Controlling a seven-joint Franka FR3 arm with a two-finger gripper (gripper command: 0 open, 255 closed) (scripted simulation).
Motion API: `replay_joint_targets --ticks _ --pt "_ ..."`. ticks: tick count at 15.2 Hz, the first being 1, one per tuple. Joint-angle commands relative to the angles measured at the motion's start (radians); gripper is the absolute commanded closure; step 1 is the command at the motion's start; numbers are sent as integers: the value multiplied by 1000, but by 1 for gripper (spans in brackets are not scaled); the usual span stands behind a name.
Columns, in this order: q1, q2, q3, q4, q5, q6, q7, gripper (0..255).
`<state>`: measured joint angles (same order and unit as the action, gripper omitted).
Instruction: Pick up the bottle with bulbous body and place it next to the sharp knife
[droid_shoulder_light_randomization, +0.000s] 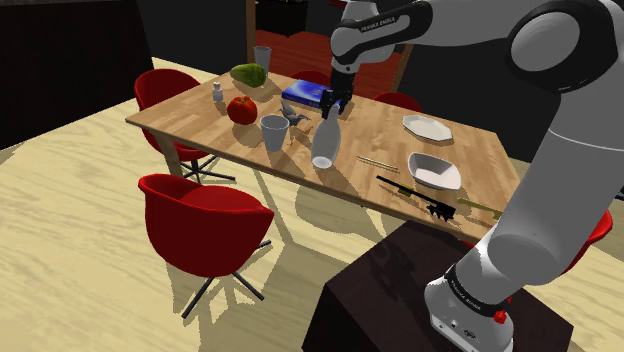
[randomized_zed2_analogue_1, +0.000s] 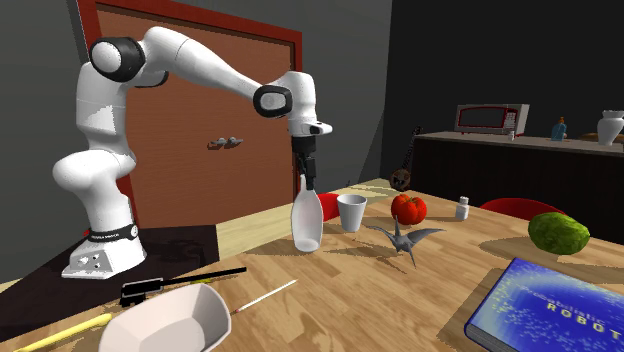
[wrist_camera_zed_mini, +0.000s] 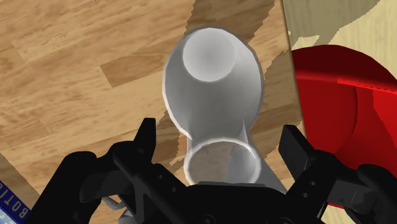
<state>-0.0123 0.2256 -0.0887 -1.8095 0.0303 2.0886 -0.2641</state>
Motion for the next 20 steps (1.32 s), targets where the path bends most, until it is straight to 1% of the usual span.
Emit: replay_joint_targets --ticks 1,2,3,12,20 --pt "0 0 0 0 0 0 0 0" --pt "0 0 0 0 0 0 0 0" --pt "0 0 0 0 0 0 0 255" --pt "0 0 0 0 0 0 0 255" --pt "0 -27 -1 72 -4 -99 3 255"
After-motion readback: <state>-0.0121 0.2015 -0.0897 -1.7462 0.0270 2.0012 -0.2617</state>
